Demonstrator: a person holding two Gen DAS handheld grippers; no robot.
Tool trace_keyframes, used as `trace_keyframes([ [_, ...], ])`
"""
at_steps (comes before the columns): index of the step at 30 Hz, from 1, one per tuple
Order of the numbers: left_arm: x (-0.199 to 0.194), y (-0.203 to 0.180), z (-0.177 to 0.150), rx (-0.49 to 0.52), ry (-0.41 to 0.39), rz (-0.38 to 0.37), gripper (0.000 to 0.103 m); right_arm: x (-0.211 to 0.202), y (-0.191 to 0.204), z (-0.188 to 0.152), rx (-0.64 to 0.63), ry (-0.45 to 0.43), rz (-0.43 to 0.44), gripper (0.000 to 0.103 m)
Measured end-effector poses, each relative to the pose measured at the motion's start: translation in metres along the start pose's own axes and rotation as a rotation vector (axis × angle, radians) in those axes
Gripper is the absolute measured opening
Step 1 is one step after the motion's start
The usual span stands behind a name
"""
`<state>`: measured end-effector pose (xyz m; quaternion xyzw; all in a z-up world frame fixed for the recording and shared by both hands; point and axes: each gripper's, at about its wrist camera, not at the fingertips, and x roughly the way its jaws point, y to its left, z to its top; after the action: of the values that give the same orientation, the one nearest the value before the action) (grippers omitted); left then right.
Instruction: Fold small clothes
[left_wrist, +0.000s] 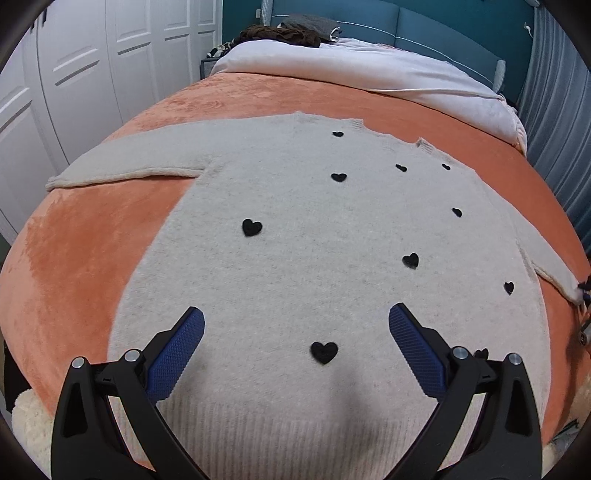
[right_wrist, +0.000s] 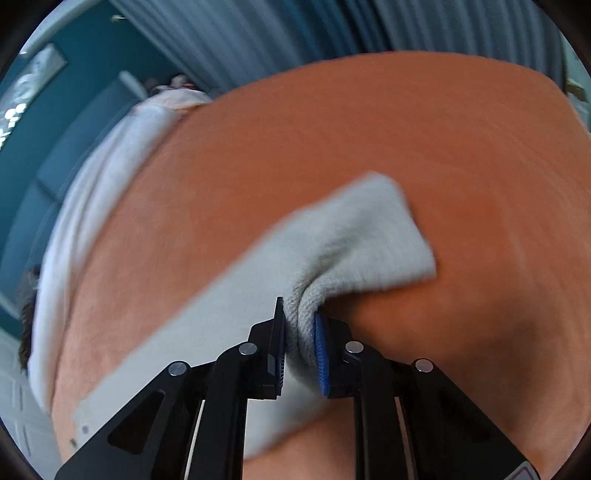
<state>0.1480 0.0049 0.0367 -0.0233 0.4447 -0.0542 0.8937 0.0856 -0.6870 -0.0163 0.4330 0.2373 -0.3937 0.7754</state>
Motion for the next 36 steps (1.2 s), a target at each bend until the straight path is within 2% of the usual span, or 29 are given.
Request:
trace_keyframes([
  [3, 0.002, -0.003, 0.010, 0.000, -0.021, -0.035, 0.098, -0.040, 0.085, -0.006, -0.150, -0.058, 0.270, 0.014],
  [5, 0.003, -0.002, 0.019, -0.014, -0.034, -0.064, 0.098, -0.076, 0.163, -0.033, -0.306, -0.042, 0.527, 0.015],
  [7, 0.004, 0.002, 0.034, -0.052, -0.052, -0.107, 0.098, -0.101, 0.229, -0.076, -0.459, 0.014, 0.725, 0.016],
  [10, 0.006, 0.006, 0.054, -0.105, -0.079, -0.165, 0.098, -0.110, 0.295, -0.157, -0.600, 0.165, 0.927, 0.029],
  [11, 0.007, 0.007, 0.061, -0.120, -0.082, -0.186, 0.098, -0.106, 0.309, -0.187, -0.650, 0.205, 0.936, 0.039],
  [12, 0.011, 0.008, 0.069, -0.141, -0.080, -0.196, 0.098, -0.098, 0.316, -0.211, -0.690, 0.223, 0.911, 0.046],
  [14, 0.021, 0.010, 0.082, -0.175, -0.065, -0.246, 0.098, -0.077, 0.317, -0.252, -0.758, 0.276, 0.837, 0.045],
  [15, 0.028, 0.012, 0.090, -0.193, -0.057, -0.264, 0.098, -0.069, 0.309, -0.263, -0.765, 0.294, 0.797, 0.046],
  [18, 0.056, 0.013, 0.113, -0.230, -0.027, -0.307, 0.098, -0.058, 0.262, -0.261, -0.664, 0.342, 0.730, 0.046],
  [20, 0.079, 0.010, 0.128, -0.239, -0.008, -0.337, 0.098, -0.055, 0.226, -0.247, -0.593, 0.339, 0.665, 0.050],
  [22, 0.112, 0.003, 0.142, -0.255, 0.032, -0.334, 0.098, -0.046, 0.197, -0.226, -0.545, 0.337, 0.584, 0.053],
  [24, 0.147, 0.000, 0.146, -0.315, 0.124, -0.333, 0.098, -0.041, 0.168, -0.221, -0.485, 0.368, 0.542, 0.053],
  [25, 0.163, -0.001, 0.146, -0.358, 0.163, -0.369, 0.098, -0.034, 0.156, -0.218, -0.449, 0.386, 0.530, 0.053],
  [27, 0.190, -0.006, 0.145, -0.423, 0.245, -0.402, 0.086, -0.025, 0.143, -0.218, -0.397, 0.397, 0.511, 0.054],
  [28, 0.196, -0.010, 0.147, -0.425, 0.254, -0.386, 0.085, -0.020, 0.142, -0.216, -0.391, 0.397, 0.503, 0.056],
  [29, 0.196, -0.012, 0.150, -0.420, 0.236, -0.356, 0.072, -0.015, 0.144, -0.214, -0.383, 0.400, 0.504, 0.058],
  [30, 0.195, -0.015, 0.154, -0.410, 0.225, -0.357, 0.050, -0.010, 0.148, -0.214, -0.373, 0.401, 0.502, 0.058],
  [31, 0.196, -0.017, 0.158, -0.397, 0.226, -0.375, 0.038, -0.010, 0.152, -0.215, -0.363, 0.398, 0.505, 0.058],
  [32, 0.198, -0.019, 0.163, -0.388, 0.231, -0.413, 0.006, -0.005, 0.156, -0.213, -0.344, 0.392, 0.509, 0.058],
  [33, 0.196, -0.019, 0.169, -0.388, 0.223, -0.449, 0.008, -0.002, 0.158, -0.210, -0.327, 0.384, 0.512, 0.055],
  [34, 0.190, -0.018, 0.176, -0.384, 0.194, -0.454, 0.008, 0.002, 0.166, -0.207, -0.311, 0.374, 0.514, 0.048],
  [35, 0.182, -0.016, 0.186, -0.370, 0.154, -0.457, 0.007, 0.003, 0.173, -0.203, -0.305, 0.367, 0.516, 0.019],
  [36, 0.166, -0.015, 0.196, -0.348, 0.094, -0.474, 0.007, 0.001, 0.182, -0.197, -0.315, 0.353, 0.519, 0.009],
])
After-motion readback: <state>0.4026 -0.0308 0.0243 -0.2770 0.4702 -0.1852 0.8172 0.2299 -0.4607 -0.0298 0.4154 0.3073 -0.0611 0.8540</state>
